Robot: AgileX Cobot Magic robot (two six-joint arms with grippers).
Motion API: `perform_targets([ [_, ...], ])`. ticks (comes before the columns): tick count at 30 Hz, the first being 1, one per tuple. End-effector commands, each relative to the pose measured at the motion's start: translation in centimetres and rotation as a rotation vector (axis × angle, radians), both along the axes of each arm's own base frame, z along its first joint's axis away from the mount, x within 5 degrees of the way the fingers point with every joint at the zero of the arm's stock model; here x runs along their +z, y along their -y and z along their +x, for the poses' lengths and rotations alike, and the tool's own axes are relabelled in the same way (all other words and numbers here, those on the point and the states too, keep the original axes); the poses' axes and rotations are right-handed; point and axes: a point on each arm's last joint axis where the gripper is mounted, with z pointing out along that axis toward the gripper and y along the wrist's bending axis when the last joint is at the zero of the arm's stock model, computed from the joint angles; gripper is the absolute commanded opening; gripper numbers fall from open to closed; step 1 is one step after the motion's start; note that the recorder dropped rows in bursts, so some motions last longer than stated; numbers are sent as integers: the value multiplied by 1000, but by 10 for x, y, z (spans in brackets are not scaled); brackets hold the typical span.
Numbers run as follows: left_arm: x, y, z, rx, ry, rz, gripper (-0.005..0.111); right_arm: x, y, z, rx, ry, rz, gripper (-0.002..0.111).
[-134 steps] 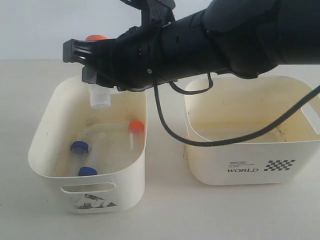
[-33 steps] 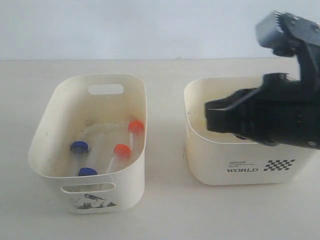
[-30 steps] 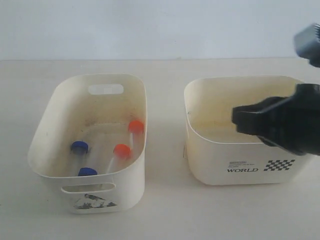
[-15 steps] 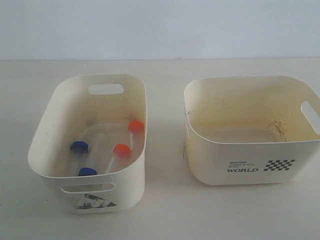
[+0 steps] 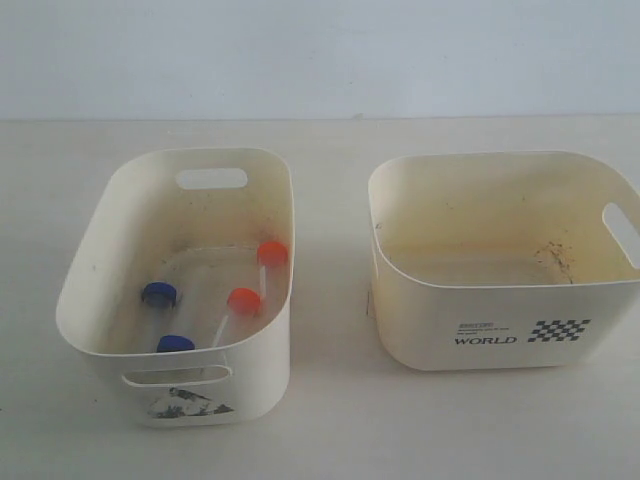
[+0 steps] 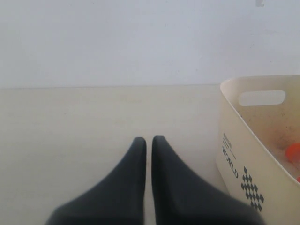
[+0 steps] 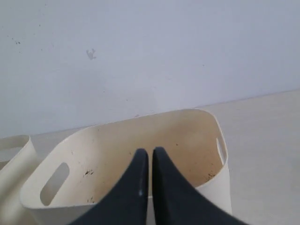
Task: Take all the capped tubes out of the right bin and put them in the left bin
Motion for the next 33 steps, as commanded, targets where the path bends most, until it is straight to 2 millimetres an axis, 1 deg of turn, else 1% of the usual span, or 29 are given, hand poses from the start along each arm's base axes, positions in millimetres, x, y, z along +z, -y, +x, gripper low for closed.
perform_targets([
  [1,2,0,0,1,8,-16,4,-4,-4,-1,42,-26,-50,3],
  [6,2,0,0,1,8,-16,4,-8,-8,-2,92,-64,-28,3],
  [16,2,0,0,1,8,-16,4,-8,-9,-2,94,-67,-22,3],
  [18,2,0,0,1,8,-16,4,-8,-8,-2,91,-70,-47,3],
  [21,2,0,0,1,8,-16,4,-12,-4,-2,59,-93,-181,3],
  [22,2,0,0,1,8,-16,4,-13,-3,-2,46,-105,-196,3],
  [29,2,0,0,1,8,-16,4,-24,10,-3,-100,-249,-84,3],
  [33,2,0,0,1,8,-16,4,-25,12,-3,-122,-256,-81,3],
])
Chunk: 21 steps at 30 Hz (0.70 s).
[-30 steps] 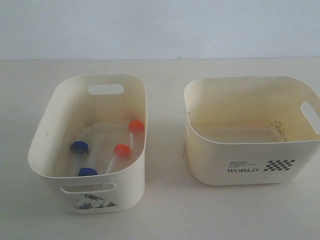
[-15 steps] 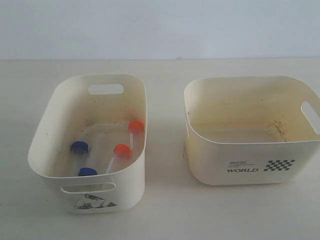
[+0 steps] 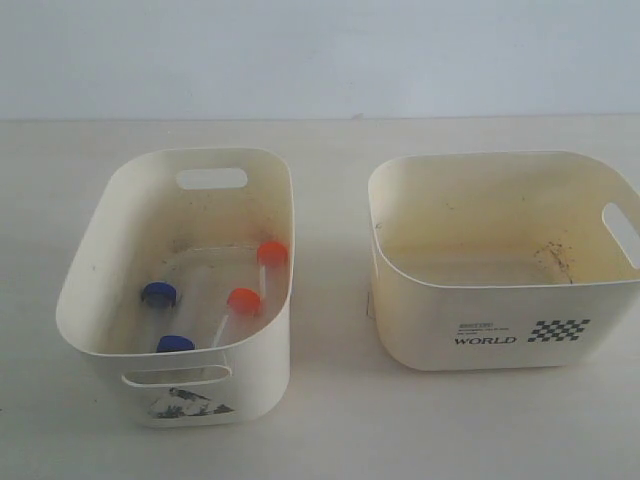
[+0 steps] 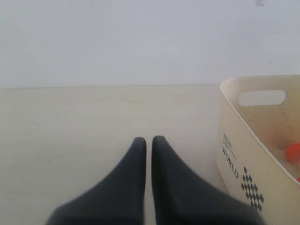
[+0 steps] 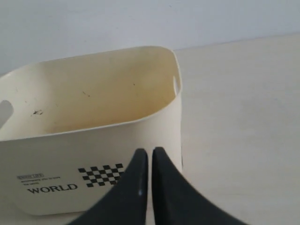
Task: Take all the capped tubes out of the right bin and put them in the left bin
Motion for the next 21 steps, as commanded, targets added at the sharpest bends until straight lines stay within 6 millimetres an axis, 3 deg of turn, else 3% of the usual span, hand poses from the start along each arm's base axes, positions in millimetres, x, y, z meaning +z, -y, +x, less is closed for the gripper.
perform_targets([
  [1,2,0,0,1,8,-16,4,-1,3,-1,-37,-10,4,3],
  [21,2,0,0,1,8,-16,4,-1,3,-1,-36,-10,13,3],
])
